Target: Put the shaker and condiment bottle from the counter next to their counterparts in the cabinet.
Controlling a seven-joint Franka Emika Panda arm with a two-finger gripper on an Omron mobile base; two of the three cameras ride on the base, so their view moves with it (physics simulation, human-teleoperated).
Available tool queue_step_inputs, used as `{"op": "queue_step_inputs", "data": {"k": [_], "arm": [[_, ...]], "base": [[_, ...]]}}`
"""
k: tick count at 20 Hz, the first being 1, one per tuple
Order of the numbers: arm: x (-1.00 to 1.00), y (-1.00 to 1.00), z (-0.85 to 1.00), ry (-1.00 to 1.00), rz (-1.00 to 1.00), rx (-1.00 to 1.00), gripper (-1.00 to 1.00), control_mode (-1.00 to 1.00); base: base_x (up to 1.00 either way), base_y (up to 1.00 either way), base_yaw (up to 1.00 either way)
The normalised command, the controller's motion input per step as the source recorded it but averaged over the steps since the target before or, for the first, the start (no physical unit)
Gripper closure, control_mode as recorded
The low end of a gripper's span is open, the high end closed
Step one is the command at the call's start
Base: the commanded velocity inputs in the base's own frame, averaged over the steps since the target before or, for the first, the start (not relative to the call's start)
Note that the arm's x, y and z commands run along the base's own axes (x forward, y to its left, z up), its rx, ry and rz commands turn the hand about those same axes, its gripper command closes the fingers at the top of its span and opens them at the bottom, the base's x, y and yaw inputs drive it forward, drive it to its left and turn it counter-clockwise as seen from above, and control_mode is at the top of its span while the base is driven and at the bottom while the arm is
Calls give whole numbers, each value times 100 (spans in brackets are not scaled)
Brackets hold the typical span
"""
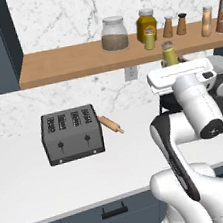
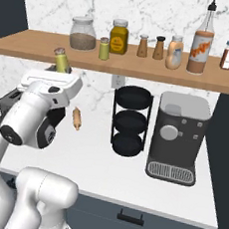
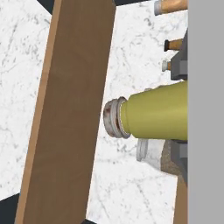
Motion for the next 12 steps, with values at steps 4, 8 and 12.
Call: {"op": "queue_step_inputs", "data": {"k": [4,8,12], "arm": [[58,0,-12,-10,0,3,100,-100],[53,0,-3,-19,0,2,100,-100],[47,0,0,-24,0,0,100,-100]], "base": [[0,0,0],[0,0,0],[0,0,0]]}}
